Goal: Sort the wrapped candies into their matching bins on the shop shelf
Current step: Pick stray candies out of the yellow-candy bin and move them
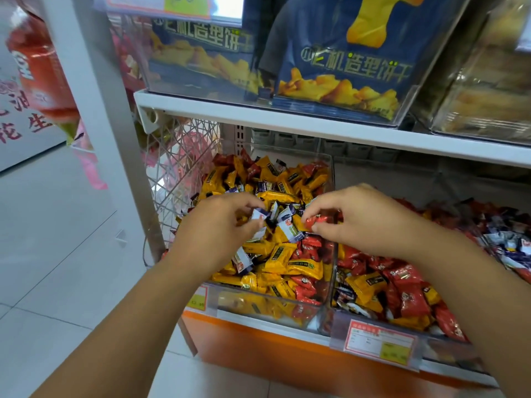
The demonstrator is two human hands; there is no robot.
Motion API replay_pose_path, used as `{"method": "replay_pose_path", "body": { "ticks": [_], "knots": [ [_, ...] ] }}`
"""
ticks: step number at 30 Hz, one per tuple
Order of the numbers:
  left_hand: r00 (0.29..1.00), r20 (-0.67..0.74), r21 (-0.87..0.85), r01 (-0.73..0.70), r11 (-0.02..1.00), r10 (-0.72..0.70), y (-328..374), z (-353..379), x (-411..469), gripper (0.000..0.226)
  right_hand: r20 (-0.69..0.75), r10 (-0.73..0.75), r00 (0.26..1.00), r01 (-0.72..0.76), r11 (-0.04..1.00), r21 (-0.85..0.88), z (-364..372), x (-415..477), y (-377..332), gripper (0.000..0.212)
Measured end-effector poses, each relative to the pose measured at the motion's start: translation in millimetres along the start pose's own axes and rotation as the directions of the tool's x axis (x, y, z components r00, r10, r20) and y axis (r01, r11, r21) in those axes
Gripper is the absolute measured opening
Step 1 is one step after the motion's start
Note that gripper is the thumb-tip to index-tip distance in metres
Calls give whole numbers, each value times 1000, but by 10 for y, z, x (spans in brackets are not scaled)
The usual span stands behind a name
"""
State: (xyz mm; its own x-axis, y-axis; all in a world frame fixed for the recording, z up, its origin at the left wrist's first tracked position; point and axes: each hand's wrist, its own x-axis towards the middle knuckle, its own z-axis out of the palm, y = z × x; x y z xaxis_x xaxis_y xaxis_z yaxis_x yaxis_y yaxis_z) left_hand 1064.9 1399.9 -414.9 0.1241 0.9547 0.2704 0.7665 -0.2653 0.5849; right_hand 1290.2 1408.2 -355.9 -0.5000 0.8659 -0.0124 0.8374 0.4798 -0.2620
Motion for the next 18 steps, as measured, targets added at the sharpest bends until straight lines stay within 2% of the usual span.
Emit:
{"method": "replay_pose_path", "body": {
  "ticks": [3, 6, 11, 15, 18],
  "knots": [
    [1000, 16, 52, -27, 998, 26, -114, -10, -29, 20, 229, -14, 973, 67, 971, -228, -45, 201, -114, 23],
    [999, 46, 52, -27, 998, 25, -193, 20, -59, 26, 395, 30, 918, 117, 932, -343, 44, 389, -178, 33],
    [995, 90, 99, -54, 994, 45, -211, 22, -80, 48, 486, 111, 867, 100, 916, -388, 111, 467, -169, 53],
    [992, 99, 127, -86, 988, 74, -187, 40, -110, 53, 538, 153, 829, 84, 917, -390, 109, 508, -205, 65],
    [992, 110, 156, -85, 984, 68, -181, 54, -129, 58, 564, 176, 807, 98, 901, -422, 104, 535, -240, 65]
  ]
}}
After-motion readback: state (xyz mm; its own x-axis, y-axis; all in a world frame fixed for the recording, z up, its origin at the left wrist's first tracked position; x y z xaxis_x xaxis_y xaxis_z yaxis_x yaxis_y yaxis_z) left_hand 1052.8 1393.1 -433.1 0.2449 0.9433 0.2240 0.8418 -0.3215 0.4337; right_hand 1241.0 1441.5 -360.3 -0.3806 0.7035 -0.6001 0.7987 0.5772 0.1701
